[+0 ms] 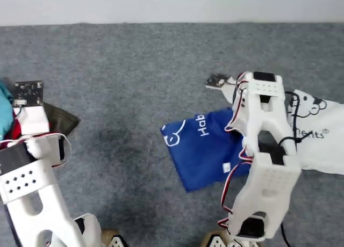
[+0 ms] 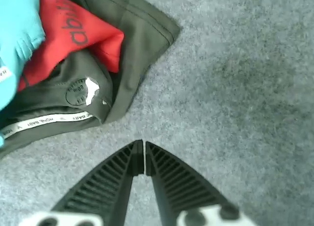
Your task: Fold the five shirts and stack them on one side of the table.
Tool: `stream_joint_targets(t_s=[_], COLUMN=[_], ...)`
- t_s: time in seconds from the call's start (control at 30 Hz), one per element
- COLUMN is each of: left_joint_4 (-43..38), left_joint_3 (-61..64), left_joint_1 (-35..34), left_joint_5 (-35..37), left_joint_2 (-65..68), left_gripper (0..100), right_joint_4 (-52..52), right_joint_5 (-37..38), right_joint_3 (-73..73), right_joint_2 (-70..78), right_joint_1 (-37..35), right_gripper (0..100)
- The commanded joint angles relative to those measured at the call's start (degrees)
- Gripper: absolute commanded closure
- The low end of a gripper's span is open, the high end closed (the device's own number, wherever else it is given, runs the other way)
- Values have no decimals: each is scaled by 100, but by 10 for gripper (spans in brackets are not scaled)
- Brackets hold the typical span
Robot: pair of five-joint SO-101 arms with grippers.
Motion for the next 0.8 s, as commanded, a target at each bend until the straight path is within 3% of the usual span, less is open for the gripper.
stream_joint_targets(t_s=[0.0,0.13,0.33,0.43,0.5,0.57,0.67,0.77], left_joint_4=[18,18,18,-9,-18,-26,-26,-26], left_joint_3=[-48,-66,-57,-57,-57,-57,-57,-66], left_joint_1=[-18,-18,-18,-18,-9,0,0,0], left_joint_5=[-62,-62,-62,-62,-62,-62,-62,-62], left_joint_2=[-132,-132,-132,-132,-132,-132,-132,-132], left_gripper=[986,986,986,986,986,986,986,986], right_joint_4=[-497,-1121,-1499,-1437,-1437,-1437,-1437,-1314], right_joint_5=[642,1152,1240,1116,440,-721,-2611,-3947], right_joint_3=[-53,-53,-53,-53,-53,-53,-53,-53], right_joint_2=[-769,-919,-840,-936,-1015,-1147,-1332,-1481], right_joint_1=[-154,-215,-338,-321,-303,-321,-365,-409], right_gripper=[990,990,980,876,782,728,716,717])
